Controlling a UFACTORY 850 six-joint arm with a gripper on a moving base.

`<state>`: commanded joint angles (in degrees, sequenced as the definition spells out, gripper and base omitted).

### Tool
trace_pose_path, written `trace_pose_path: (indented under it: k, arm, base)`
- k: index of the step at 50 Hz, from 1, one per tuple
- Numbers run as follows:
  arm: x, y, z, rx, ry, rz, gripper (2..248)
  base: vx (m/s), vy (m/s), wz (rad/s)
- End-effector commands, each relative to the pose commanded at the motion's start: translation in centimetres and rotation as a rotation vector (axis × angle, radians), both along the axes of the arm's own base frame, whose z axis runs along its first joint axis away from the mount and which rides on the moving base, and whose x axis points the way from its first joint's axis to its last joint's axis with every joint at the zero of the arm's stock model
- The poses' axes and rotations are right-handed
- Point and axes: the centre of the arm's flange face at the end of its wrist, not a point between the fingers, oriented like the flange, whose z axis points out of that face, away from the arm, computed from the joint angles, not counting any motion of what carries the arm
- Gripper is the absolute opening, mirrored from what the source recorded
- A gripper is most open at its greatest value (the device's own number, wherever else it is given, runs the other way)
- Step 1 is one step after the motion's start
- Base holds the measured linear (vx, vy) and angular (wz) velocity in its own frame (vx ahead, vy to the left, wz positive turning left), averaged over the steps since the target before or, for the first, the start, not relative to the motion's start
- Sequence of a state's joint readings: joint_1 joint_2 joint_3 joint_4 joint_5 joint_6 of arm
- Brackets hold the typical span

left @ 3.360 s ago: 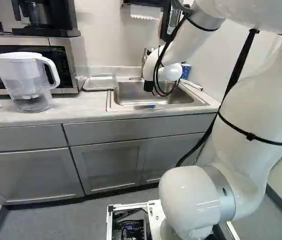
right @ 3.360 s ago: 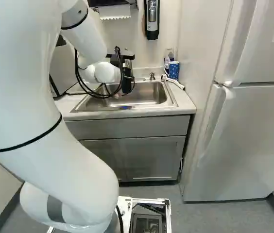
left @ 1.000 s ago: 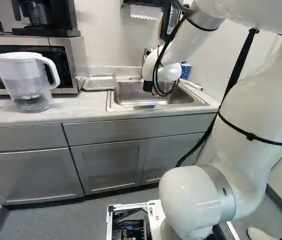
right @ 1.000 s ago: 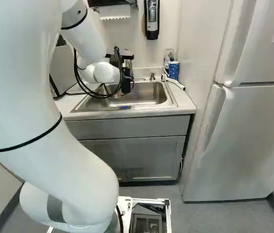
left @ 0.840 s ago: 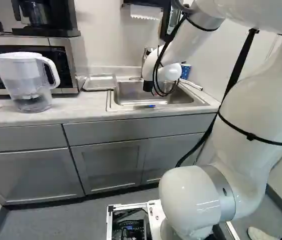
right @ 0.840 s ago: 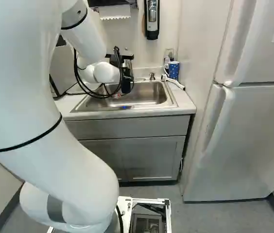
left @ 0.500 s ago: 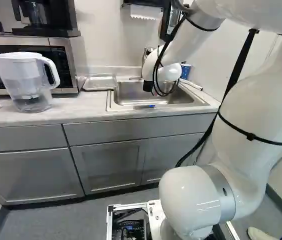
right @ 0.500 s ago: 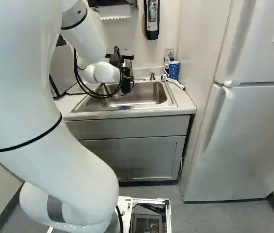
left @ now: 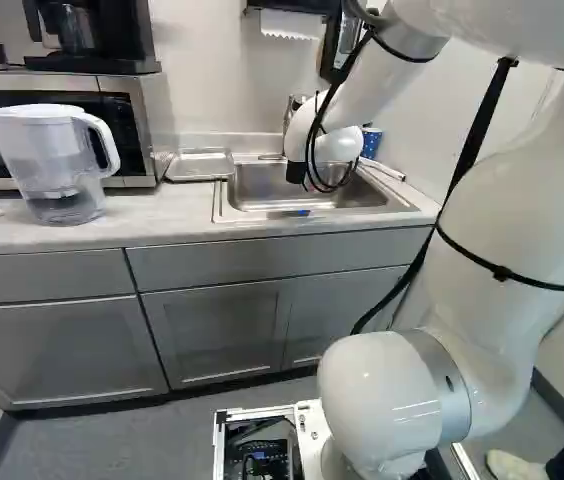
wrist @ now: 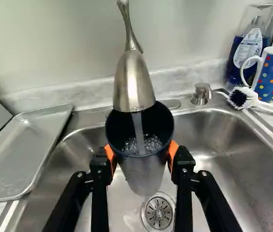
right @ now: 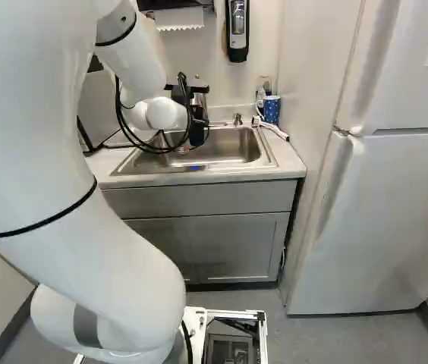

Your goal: Rinse the cup and place it in the tray

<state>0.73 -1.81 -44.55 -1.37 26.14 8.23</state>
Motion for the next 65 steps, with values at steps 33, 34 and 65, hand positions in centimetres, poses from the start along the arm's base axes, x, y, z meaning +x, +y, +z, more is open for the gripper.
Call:
trace_pose_path:
  k: [33,34,65]
  arm:
    - [0.0,0.0,0.0,0.0,0.0,0.0,122]
    - [0.0,0.0,0.0,0.0,0.0,0.0,122]
    - [0.0,0.0,0.0,0.0,0.0,0.0,122]
  base:
    - [0.0,0.0,0.0]
    - [0.0,0.0,0.0]
    - [0.0,0.0,0.0]
